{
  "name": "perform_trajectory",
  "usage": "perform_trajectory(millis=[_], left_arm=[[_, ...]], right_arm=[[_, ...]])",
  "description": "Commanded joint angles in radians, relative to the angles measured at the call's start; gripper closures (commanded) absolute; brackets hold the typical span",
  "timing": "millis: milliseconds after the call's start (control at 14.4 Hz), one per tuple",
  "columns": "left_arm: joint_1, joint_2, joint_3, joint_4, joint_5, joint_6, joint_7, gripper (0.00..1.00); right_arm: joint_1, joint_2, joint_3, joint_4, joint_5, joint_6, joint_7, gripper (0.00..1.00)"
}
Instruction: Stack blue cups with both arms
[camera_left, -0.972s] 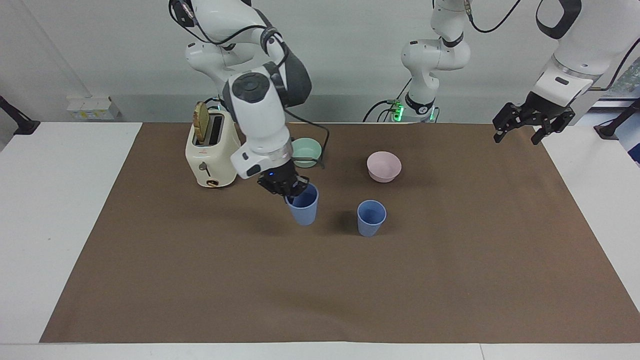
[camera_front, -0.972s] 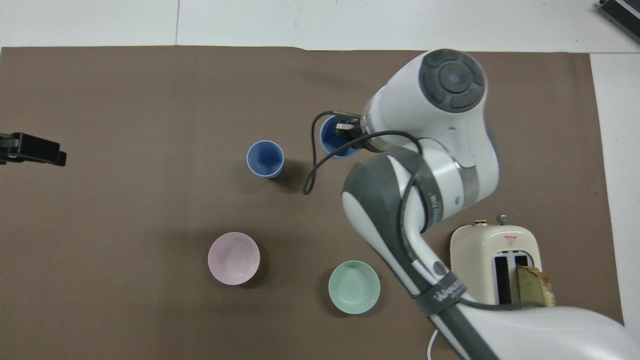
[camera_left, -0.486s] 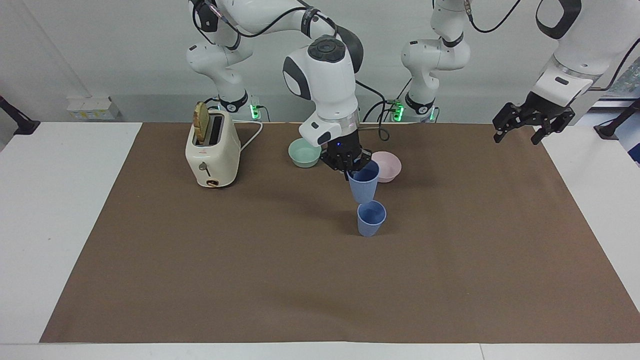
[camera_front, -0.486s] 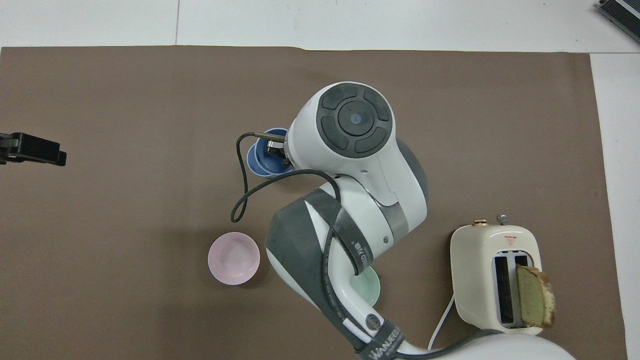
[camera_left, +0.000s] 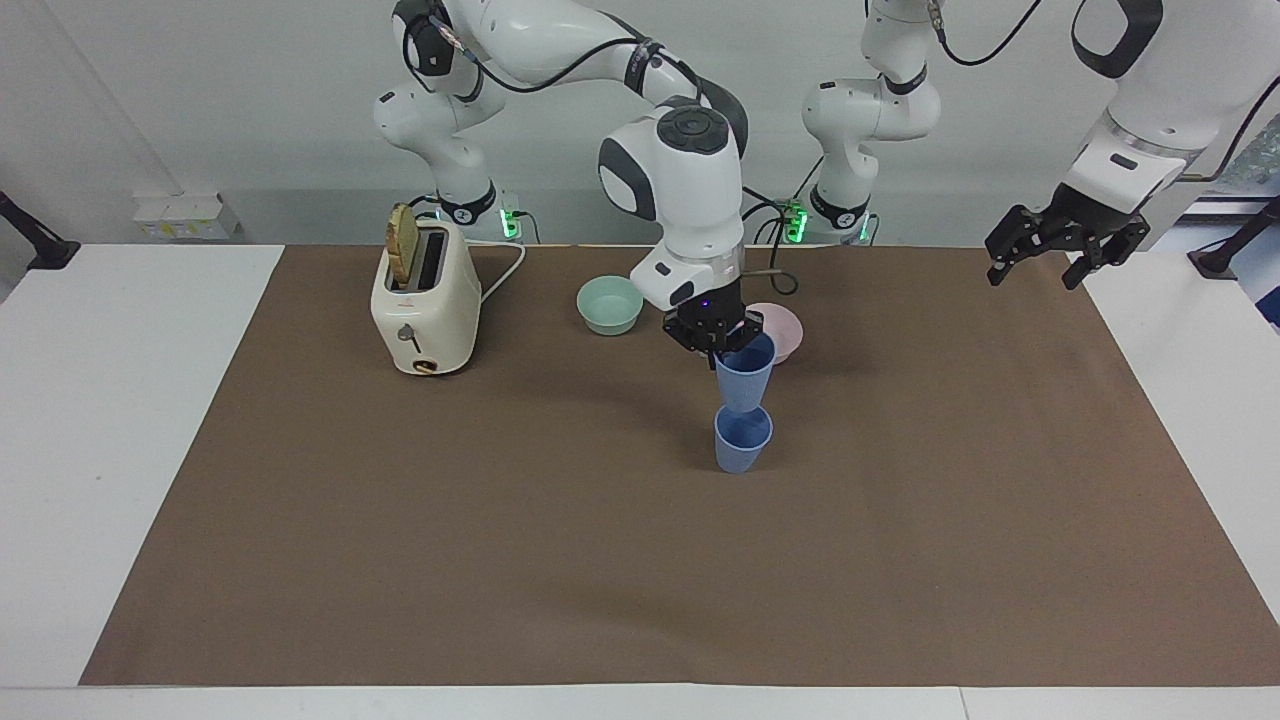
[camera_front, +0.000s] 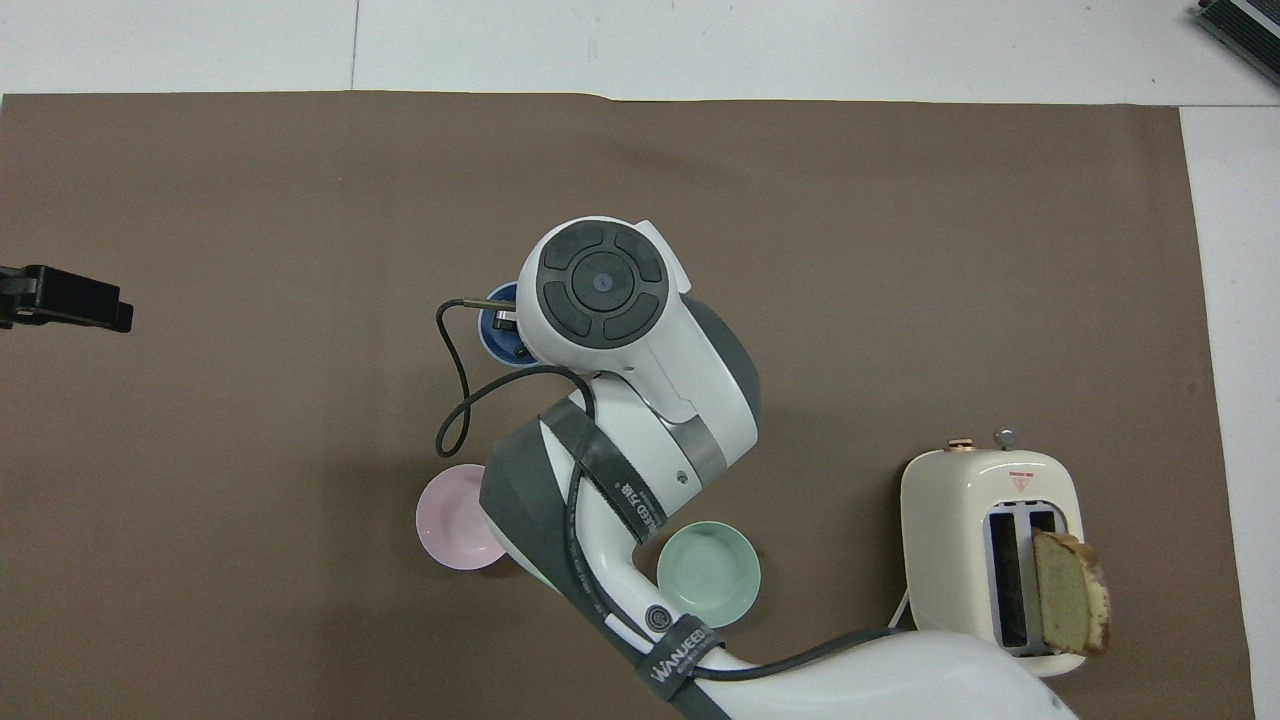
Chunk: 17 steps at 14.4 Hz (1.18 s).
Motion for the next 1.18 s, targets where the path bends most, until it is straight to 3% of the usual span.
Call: perform_trajectory(millis=[0,1111], left_arm=[[0.011,0.008,-0.007,0.019,0.018,-0.021,0.014,0.0],[0.011,0.008,-0.008,0.019,0.018,-0.021,0.014,0.0]], right_arm=[[-0.005,0.018,0.001,0.024,-0.021,0.009,0.03,1.0],[-0.018,0.066,-0.013,0.096,-0.021,0.032,0.032,1.0]])
